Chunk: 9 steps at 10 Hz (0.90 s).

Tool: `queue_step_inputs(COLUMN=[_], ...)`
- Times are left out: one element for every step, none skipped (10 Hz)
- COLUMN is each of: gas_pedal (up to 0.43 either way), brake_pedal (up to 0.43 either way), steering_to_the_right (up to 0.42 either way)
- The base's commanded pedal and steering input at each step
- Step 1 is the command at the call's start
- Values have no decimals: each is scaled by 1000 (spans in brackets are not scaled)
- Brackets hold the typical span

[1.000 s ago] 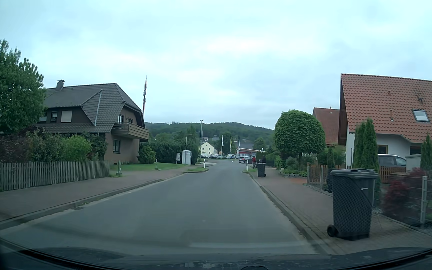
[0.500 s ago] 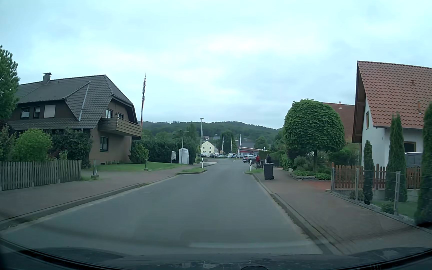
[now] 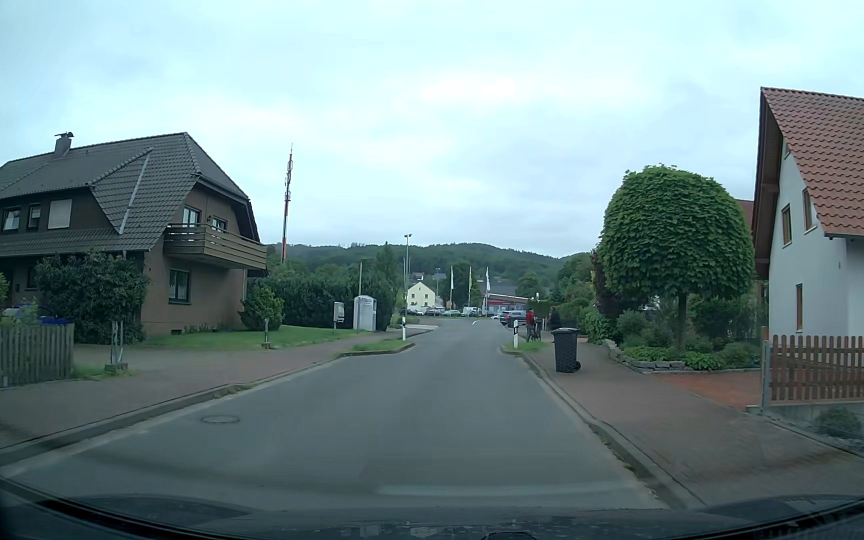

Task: Follow the waypoints while adhering to traffic rules and regulations

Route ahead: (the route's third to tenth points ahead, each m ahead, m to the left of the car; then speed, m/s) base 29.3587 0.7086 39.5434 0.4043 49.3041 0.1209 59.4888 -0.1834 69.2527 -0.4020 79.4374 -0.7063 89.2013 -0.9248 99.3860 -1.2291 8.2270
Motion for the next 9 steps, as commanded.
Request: queue_step_inputs(gas_pedal=[220, 220, 220, 220, 209, 169, 169, 169, 169], brake_pedal=[0, 0, 0, 0, 0, 0, 0, 0, 0], steering_to_the_right=[-37, -44, -51, -54, -53, -46, -37, -23, -8])
